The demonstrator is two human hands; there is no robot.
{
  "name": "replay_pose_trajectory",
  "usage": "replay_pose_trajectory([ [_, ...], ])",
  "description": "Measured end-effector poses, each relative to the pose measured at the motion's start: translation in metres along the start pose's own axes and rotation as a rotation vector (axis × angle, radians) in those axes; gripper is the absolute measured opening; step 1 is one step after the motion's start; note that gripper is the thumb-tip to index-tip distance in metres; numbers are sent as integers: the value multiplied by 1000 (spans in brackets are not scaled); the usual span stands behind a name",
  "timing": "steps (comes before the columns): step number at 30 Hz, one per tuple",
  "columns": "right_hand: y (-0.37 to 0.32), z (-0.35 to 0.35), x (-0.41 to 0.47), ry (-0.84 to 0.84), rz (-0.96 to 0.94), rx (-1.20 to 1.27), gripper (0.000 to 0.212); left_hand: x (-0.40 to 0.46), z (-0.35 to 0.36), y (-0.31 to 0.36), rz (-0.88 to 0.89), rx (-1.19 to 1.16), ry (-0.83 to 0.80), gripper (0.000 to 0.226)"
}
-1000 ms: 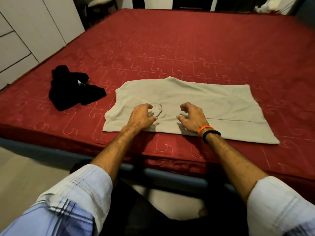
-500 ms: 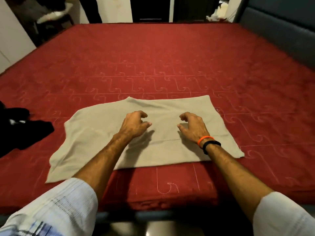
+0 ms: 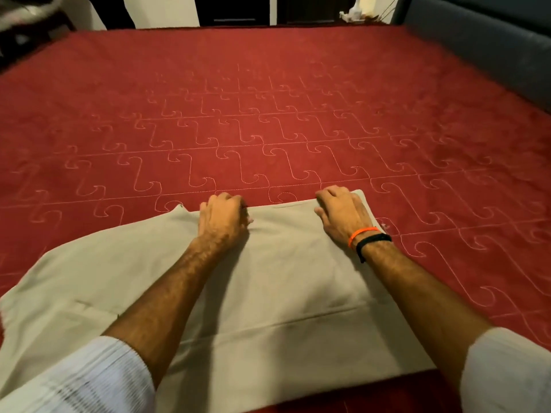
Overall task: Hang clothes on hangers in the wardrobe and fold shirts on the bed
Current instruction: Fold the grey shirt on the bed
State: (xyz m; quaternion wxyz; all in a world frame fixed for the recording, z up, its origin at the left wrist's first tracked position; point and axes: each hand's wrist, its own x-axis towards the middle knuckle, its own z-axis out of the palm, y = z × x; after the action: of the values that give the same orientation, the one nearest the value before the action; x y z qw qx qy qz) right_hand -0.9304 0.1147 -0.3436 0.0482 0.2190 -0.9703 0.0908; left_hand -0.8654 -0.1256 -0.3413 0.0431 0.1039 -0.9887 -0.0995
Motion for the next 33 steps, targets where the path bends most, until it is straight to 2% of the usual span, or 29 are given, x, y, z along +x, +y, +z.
replay_pose_trajectory([
  [2,7,9,9,-5,-12,-42,29,6,6,-2,-10,-10,22,29],
  [6,21,21,21,129,-32,-95,16,23,8,-4,5,-50,85,18],
  [9,24,21,27,98,40,-122,15,30,11,-6,78,15,91,17],
  [12,17,23,25,138,105,-286,11,24,20,-7,179,164,226,20],
  [14,5,26,21,235,81,-307,20,8,26,-4,195,77,325,17],
  [16,-9,33,13,288,-86,-160,13,-11,35,-2,209,-97,352,18],
  [17,-16,38,8,274,-177,-45,9,-18,39,-2,222,-159,345,21],
  [19,-26,43,0,128,-231,102,37,-27,44,-7,239,-231,289,35],
  [22,-21,46,-7,-107,-104,48,70,-29,41,-24,288,-229,76,67],
  [25,-15,44,-7,-145,-3,-18,86,-23,36,-45,364,-99,-74,82],
  [30,-13,43,-12,-168,-77,-15,90,-22,35,-44,378,8,-97,94],
  [33,1,39,-8,-180,69,-15,88,-21,34,-44,372,50,-107,98],
])
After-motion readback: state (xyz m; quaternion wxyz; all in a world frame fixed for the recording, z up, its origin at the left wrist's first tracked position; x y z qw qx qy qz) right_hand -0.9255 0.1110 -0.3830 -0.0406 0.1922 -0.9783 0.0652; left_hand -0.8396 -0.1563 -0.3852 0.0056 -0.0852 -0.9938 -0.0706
